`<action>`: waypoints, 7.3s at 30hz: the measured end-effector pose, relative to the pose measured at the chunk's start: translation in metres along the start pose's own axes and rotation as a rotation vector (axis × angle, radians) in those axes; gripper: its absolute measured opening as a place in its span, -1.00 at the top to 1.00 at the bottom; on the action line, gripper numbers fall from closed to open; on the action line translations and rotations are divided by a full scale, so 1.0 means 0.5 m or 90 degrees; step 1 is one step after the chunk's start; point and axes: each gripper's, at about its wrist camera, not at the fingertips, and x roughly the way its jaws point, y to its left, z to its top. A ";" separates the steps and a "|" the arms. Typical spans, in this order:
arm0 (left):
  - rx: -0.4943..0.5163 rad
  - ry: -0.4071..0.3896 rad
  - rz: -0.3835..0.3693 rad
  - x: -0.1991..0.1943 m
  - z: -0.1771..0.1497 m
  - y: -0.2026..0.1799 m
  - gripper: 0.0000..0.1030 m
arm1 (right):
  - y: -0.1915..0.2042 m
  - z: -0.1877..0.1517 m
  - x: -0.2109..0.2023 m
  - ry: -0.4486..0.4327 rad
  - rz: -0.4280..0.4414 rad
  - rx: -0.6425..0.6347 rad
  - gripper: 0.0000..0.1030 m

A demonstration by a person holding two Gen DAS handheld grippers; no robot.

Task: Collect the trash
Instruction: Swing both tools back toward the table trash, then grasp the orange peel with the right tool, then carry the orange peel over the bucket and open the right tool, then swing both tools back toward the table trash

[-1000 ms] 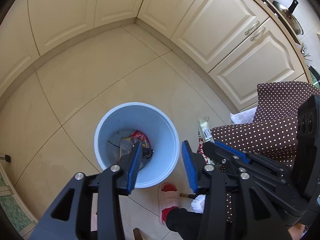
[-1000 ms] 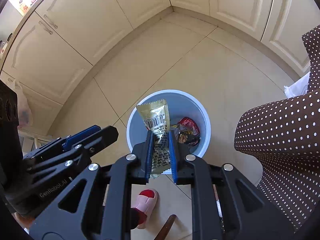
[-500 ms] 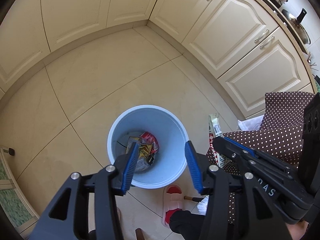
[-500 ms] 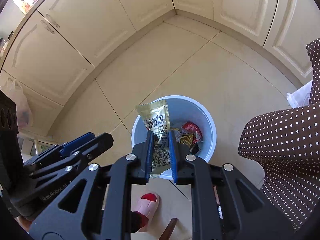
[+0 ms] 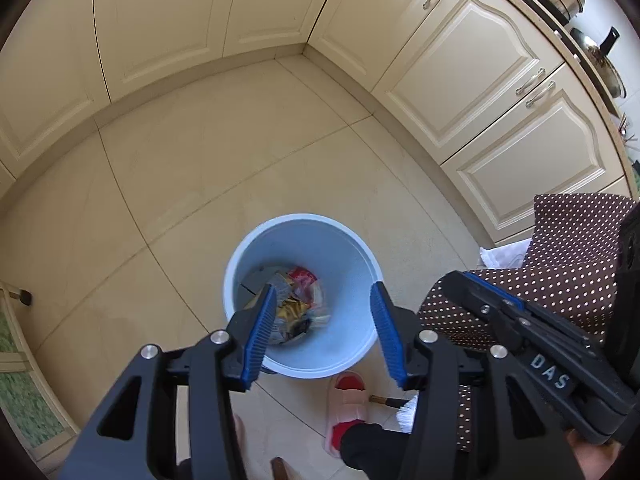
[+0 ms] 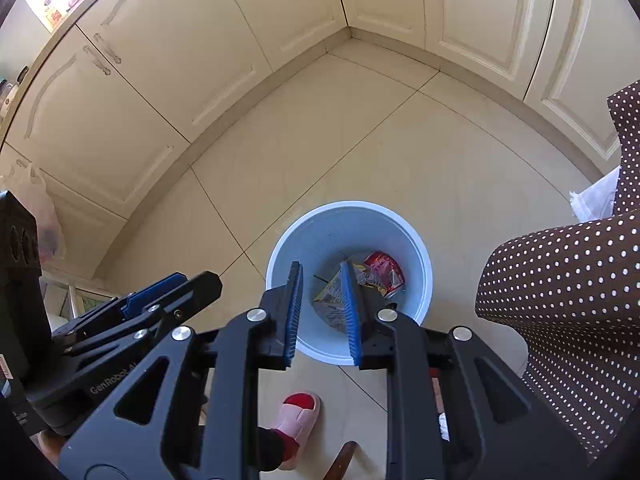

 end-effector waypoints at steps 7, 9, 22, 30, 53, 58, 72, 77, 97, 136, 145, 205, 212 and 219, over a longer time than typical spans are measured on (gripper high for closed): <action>0.030 -0.045 0.012 -0.079 -0.008 -0.031 0.07 | -0.006 -0.009 -0.079 -0.027 -0.004 0.000 0.60; 0.047 -0.060 0.009 -0.111 -0.010 -0.054 0.07 | -0.003 -0.011 -0.116 -0.044 -0.004 -0.003 0.60; 0.220 -0.179 -0.112 -0.393 -0.065 -0.370 -0.09 | -0.088 -0.084 -0.560 -0.262 -0.028 0.004 0.32; 0.364 -0.162 -0.196 -0.448 -0.147 -0.645 -0.22 | -0.283 -0.192 -0.808 -0.373 -0.122 0.079 0.09; 0.551 -0.035 -0.153 -0.215 -0.211 -1.150 -0.24 | -0.782 -0.284 -0.924 -0.327 -0.233 0.269 0.09; 0.556 -0.012 -0.140 -0.169 -0.202 -1.178 0.05 | -0.813 -0.257 -0.911 -0.308 -0.224 0.273 0.09; 0.544 -0.016 -0.189 -0.195 -0.188 -1.155 0.35 | -0.850 -0.223 -0.870 -0.255 -0.246 0.272 0.26; 0.535 -0.034 -0.215 -0.247 -0.179 -1.117 0.35 | -0.830 -0.236 -0.896 -0.287 -0.256 0.270 0.28; 0.333 -0.094 -0.186 -0.375 -0.021 -0.602 0.35 | -0.299 -0.072 -0.720 -0.239 -0.054 0.034 0.27; -0.010 0.036 -0.053 0.050 0.007 -0.011 -0.17 | -0.028 -0.008 -0.052 0.055 0.004 0.019 0.26; -0.015 0.042 -0.038 0.041 0.006 0.007 -0.17 | -0.011 -0.003 -0.038 0.057 0.002 0.017 0.26; 0.485 -0.146 -0.175 -0.373 -0.207 -0.958 -0.32 | -0.723 -0.348 -0.930 -0.355 -0.215 0.341 0.09; 0.530 -0.156 -0.182 -0.345 -0.213 -1.074 -0.36 | -0.846 -0.310 -0.880 -0.316 -0.191 0.403 0.09; 0.538 -0.148 -0.181 -0.303 -0.201 -1.146 -0.36 | -0.896 -0.281 -0.869 -0.322 -0.163 0.403 0.66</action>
